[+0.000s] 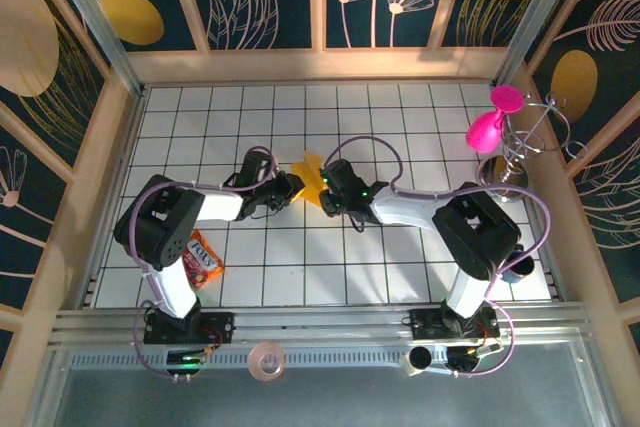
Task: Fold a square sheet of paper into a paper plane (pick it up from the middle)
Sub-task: Fourth fold the wing at the center of the table.
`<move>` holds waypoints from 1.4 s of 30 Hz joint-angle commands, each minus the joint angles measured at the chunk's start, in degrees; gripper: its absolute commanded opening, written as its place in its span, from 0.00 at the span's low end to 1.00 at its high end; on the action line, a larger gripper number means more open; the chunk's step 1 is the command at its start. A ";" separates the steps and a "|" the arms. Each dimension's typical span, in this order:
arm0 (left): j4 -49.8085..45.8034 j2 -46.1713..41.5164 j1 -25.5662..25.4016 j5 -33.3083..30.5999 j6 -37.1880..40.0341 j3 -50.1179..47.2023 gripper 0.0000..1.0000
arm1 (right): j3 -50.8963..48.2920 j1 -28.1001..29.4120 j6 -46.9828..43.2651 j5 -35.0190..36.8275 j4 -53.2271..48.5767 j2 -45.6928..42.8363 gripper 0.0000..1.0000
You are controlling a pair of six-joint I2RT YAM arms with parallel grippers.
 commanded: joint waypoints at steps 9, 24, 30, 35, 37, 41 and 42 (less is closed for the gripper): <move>-5.75 3.08 -0.20 -2.66 2.58 2.29 0.20 | 3.84 4.53 6.32 16.65 -5.92 3.99 0.25; -6.37 1.98 -0.20 -2.50 3.21 2.77 0.20 | 3.95 4.96 -2.09 18.94 -2.65 5.87 0.10; -6.14 -3.21 0.12 -4.23 2.76 1.48 0.24 | 3.01 4.94 -4.23 15.35 -1.49 3.12 0.04; -5.37 -8.23 0.57 -5.40 1.42 -0.88 0.32 | 0.60 3.93 -6.35 6.04 1.44 -1.06 0.00; -4.74 -9.73 0.51 -5.52 0.51 -2.06 0.37 | -0.55 3.08 -6.85 1.93 2.85 -2.48 0.00; -1.98 -12.29 0.51 -3.55 -2.07 -4.52 0.43 | -1.92 1.89 -8.16 -4.07 4.42 -3.59 0.00; -1.32 -12.89 0.57 -3.33 -2.74 -5.06 0.45 | -2.02 1.89 -8.52 -4.63 4.70 -3.54 0.00</move>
